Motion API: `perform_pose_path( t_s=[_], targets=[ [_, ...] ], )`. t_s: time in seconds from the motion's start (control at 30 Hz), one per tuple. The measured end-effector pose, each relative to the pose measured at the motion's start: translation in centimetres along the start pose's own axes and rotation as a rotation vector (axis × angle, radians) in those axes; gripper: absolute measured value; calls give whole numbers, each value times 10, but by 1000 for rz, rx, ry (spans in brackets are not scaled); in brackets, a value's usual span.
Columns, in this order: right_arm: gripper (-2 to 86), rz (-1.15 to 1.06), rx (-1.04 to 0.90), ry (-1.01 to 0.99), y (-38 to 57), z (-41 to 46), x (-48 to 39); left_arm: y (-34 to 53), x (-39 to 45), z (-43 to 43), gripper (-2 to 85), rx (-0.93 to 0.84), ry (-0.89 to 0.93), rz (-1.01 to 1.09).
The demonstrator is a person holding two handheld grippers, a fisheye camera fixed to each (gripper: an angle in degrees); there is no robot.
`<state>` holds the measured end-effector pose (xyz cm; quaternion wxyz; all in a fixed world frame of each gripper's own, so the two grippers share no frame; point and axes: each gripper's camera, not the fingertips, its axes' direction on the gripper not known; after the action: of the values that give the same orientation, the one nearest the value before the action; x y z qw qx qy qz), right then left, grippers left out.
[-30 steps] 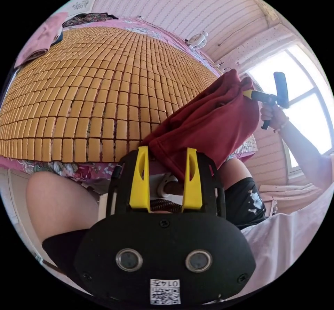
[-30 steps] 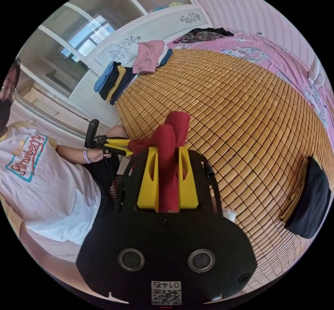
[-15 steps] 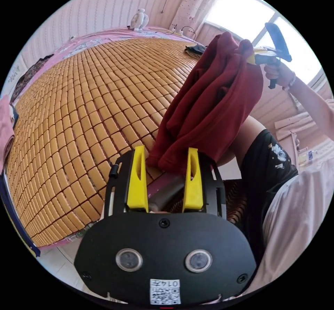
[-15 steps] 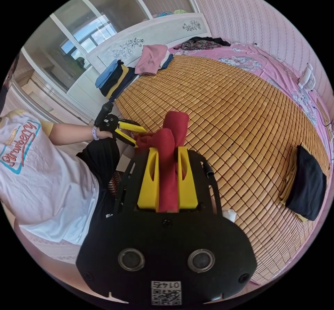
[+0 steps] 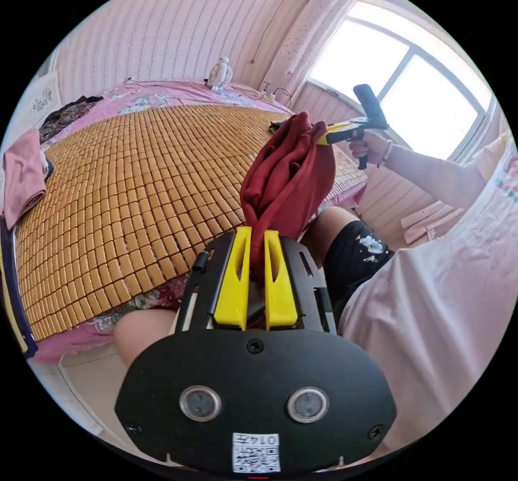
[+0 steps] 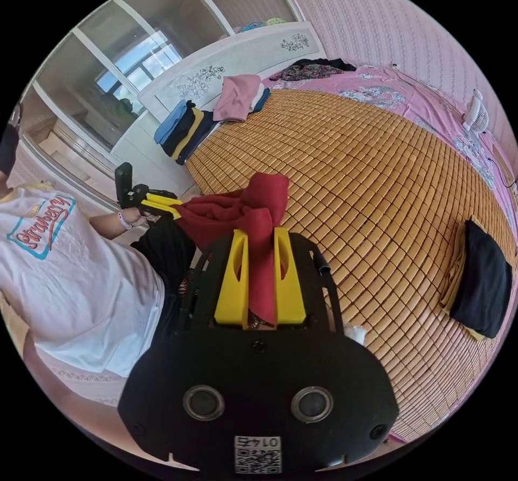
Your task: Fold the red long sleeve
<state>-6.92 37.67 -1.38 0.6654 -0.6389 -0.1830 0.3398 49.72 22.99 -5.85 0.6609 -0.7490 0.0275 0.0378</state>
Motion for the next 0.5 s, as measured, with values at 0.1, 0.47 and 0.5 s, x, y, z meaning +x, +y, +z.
perform_pose_path(
  t_s=[0.1,0.47,0.5],
  targets=[
    [75,-122,20,-45,-51,3,-18,13,-15,-54,41,88,-66,-58],
    [73,-777,-145,-105,-447,28,-111,21,-181,-216,41,528,-183,-272],
    [76,-852,-185,-78,-510,44,-135,19,-212,-233,41,596,-223,-307]
  ],
)
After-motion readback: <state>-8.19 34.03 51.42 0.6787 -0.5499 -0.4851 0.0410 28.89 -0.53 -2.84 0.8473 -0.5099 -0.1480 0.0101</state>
